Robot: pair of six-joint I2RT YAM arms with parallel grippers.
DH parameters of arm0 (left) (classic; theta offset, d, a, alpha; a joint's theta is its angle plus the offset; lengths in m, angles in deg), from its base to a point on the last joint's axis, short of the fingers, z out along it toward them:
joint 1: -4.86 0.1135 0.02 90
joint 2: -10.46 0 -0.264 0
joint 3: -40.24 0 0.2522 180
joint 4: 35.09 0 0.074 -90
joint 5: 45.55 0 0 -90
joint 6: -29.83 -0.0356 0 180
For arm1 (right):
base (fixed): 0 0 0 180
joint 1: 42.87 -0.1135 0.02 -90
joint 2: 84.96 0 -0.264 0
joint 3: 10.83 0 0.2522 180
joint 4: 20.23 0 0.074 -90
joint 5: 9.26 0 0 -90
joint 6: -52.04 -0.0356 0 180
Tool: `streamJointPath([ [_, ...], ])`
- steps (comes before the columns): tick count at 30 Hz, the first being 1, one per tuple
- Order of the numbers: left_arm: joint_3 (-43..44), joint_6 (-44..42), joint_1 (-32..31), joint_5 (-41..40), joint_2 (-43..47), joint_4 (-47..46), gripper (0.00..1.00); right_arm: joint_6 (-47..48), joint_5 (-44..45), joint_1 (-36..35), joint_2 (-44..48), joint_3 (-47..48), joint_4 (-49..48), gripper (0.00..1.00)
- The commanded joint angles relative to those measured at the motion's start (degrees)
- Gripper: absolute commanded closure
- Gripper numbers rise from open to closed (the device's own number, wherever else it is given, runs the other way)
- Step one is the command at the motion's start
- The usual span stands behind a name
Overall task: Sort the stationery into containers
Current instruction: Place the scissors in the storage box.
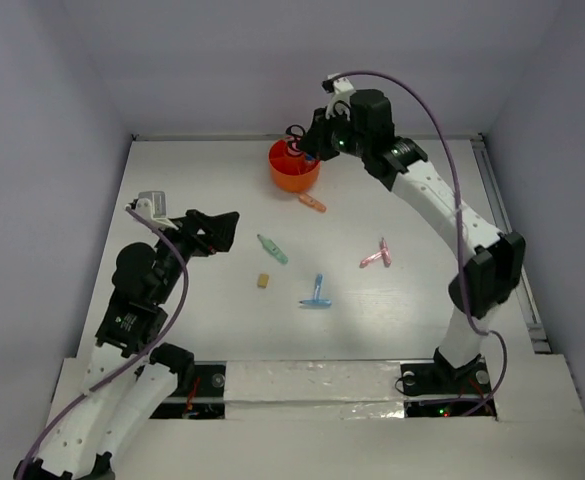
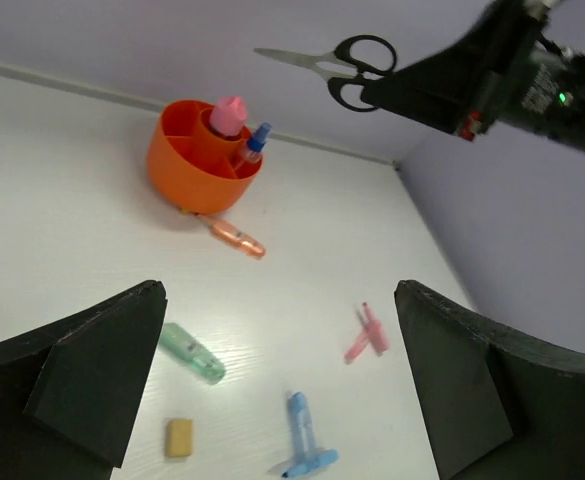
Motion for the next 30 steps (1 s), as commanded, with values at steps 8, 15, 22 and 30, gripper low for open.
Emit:
streamJointPath([
  [8,1.89,-11.61,0.59,0.5,-3.34,6.31,0.01,16.34,15.07,-0.22,-23.13,31.86,34.42,1.0],
  [15,1.36,-11.61,3.32,4.02,-3.6,5.35,0.01,18.28,18.14,-0.22,-30.52,39.07,37.93,1.0],
  [22,1.19,-11.43,4.11,5.43,-4.04,4.99,0.01,18.98,17.62,0.31,-34.48,41.01,36.36,1.0],
  [30,1.1,-11.34,5.16,5.87,-4.57,4.82,0.01,16.7,16.12,0.31,-36.06,40.22,30.83,1.0],
])
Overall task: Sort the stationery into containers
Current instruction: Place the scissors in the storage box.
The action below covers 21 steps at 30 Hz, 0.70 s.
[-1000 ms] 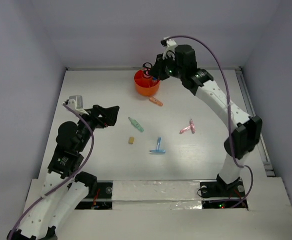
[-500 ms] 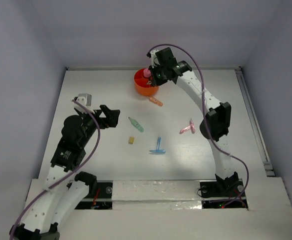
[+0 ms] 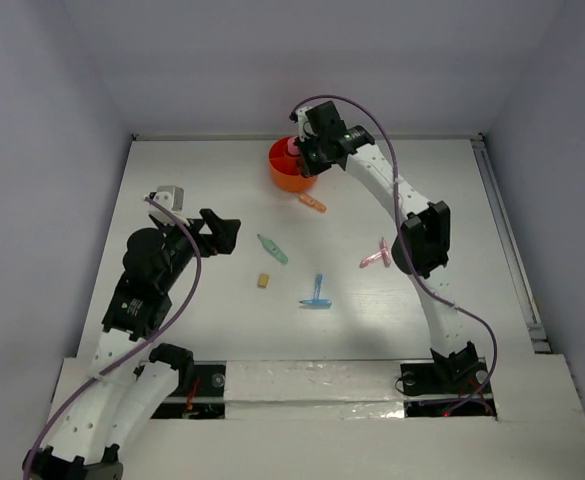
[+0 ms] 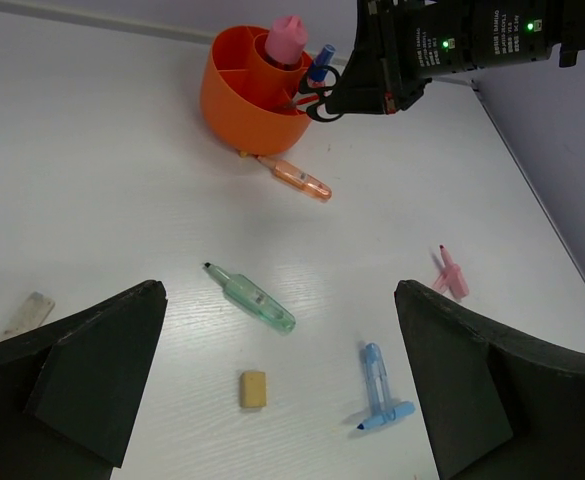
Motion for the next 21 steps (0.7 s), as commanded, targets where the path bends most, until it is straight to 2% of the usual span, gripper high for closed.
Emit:
streamJointPath([
  [1,-0.23,-0.63,0.82,1.21,-0.09,-2.57,0.01,-1.12,-1.1,0.09,0.31,1.31,-5.9,1.0],
  [9,-0.32,-0.63,1.35,1.3,-0.09,-2.57,0.01,-0.24,1.61,0.09,-1.1,1.58,-4.59,1.0],
  [21,-0.5,-0.37,2.4,2.09,-0.53,-3.01,0.01,2.4,9.43,0.09,4.0,-2.9,-4.41,1.0],
])
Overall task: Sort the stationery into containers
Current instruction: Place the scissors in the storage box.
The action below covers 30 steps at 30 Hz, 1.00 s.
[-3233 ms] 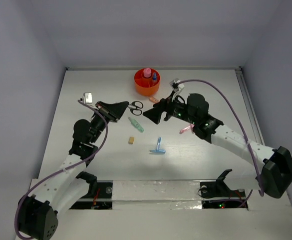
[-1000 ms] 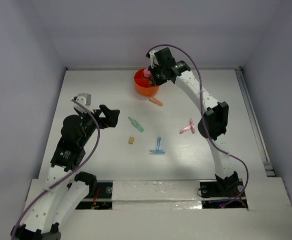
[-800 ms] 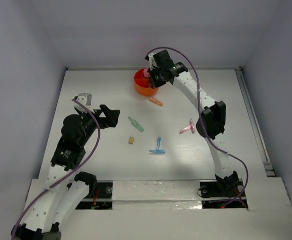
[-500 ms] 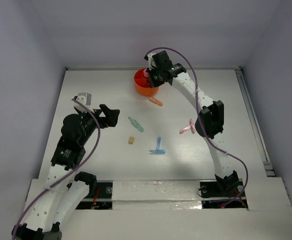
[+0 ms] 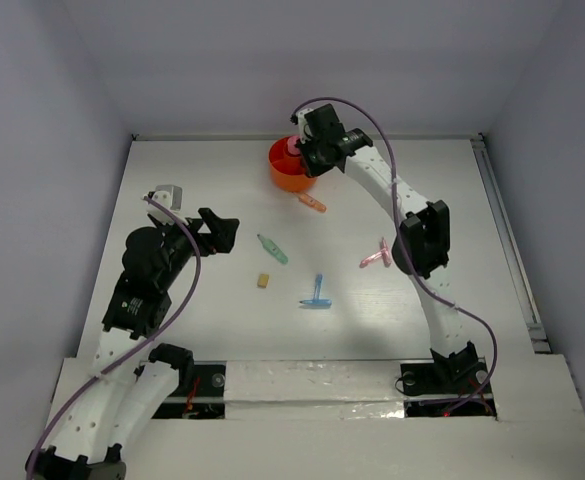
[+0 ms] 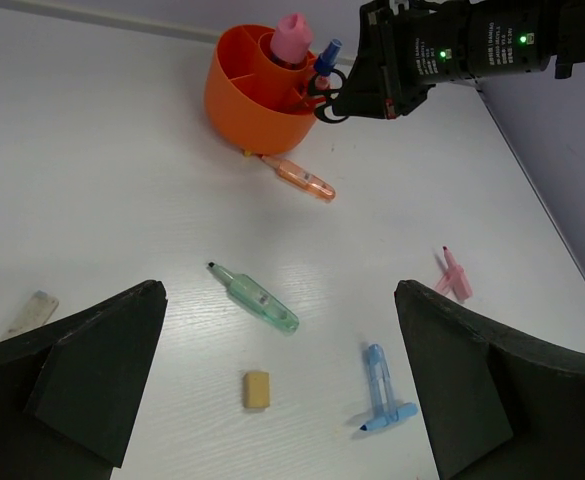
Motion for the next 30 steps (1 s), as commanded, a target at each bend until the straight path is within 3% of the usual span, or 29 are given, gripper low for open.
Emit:
streamJointPath([
  [1,-0.41,-0.37,0.85,1.18,-0.16,-2.9,0.01,1.68,4.35,0.09,5.13,-1.31,-1.66,1.0],
  [17,-0.5,-0.11,1.38,2.23,-0.95,-3.16,0.01,3.7,11.91,0.09,6.55,-2.02,-1.22,1.0],
  [30,-0.59,-0.02,1.38,2.85,-1.48,-3.25,0.01,2.56,5.32,0.09,1.19,2.2,-1.66,0.98],
])
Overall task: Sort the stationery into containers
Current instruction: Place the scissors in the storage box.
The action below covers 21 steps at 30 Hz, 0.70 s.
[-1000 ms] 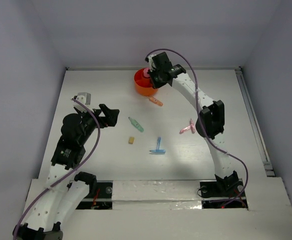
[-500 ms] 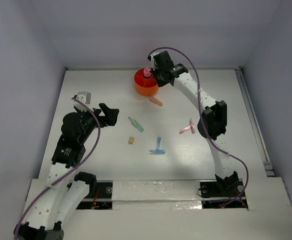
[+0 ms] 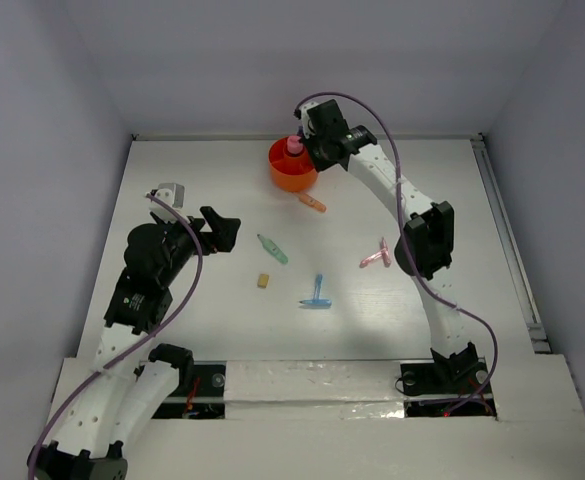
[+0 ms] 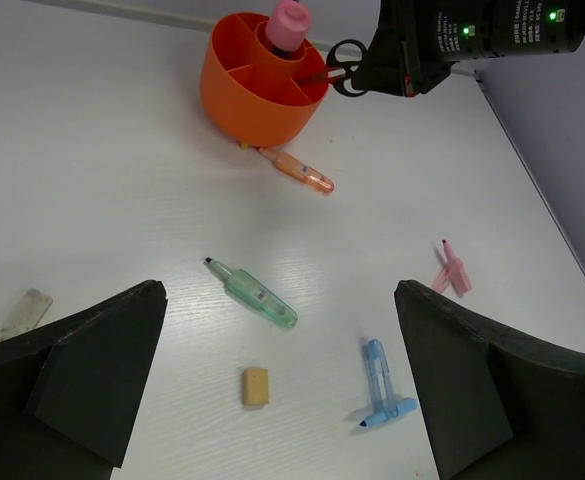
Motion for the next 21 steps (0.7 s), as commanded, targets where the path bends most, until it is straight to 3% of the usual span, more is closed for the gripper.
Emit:
streamJointPath([
  [1,-0.56,-0.06,0.35,0.97,0.1,-2.92,0.01,-0.33,-0.82,0.09,-1.89,3.88,-1.4,0.96],
  [5,-0.56,-0.06,0.35,1.14,-0.08,-2.92,0.01,-0.77,0.94,0.09,-0.76,1.0,-4.12,0.74],
  [12,-0.56,-0.06,0.35,1.32,-0.43,-3.01,0.01,-1.65,4.18,0.62,0.65,0.2,-6.4,0.44],
  [18,-0.48,-0.06,0.35,1.14,-0.6,-2.92,0.01,-2.52,3.5,0.62,6.61,-4.27,-9.91,0.37],
  [21,-0.48,-0.06,0.88,1.23,-0.69,-3.01,0.01,-3.67,-2.03,-0.08,14.49,-13.75,-14.56,0.36],
])
